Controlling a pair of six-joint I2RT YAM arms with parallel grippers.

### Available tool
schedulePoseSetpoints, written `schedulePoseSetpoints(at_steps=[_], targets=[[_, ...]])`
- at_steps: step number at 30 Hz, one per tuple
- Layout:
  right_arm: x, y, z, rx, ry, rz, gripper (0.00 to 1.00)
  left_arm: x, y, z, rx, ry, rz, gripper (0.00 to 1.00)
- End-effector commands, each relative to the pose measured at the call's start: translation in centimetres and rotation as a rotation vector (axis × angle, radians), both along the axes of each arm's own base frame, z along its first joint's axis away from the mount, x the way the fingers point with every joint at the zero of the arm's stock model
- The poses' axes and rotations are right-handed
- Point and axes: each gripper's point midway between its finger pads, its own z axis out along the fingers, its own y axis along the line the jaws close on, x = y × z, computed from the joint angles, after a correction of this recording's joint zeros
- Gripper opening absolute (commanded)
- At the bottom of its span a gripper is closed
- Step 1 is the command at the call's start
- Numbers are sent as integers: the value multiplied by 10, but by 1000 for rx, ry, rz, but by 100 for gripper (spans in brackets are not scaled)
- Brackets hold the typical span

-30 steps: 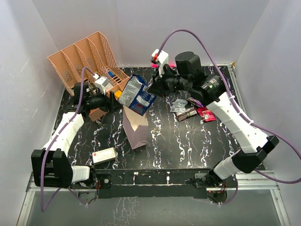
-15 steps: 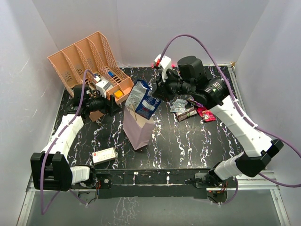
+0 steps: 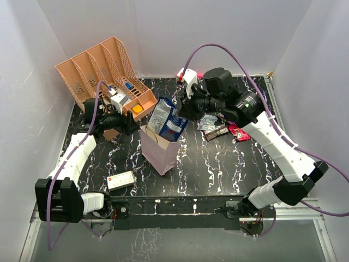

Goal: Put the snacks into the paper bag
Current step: Place the snack in the paper bag.

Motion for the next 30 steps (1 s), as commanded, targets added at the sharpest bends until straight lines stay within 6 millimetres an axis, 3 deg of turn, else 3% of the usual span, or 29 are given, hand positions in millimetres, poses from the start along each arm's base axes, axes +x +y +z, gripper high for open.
schedulePoseSetpoints(at_steps=[1, 18, 30], targets=[[-1, -3, 20, 33, -68, -13, 8, -4, 0, 11, 4, -48, -21, 69], [-16, 23, -1, -32, -86, 95, 8, 5, 4, 27, 12, -63, 10, 72], [-22, 45, -10, -91, -149, 118, 8, 7, 9, 22, 39, -67, 37, 72]])
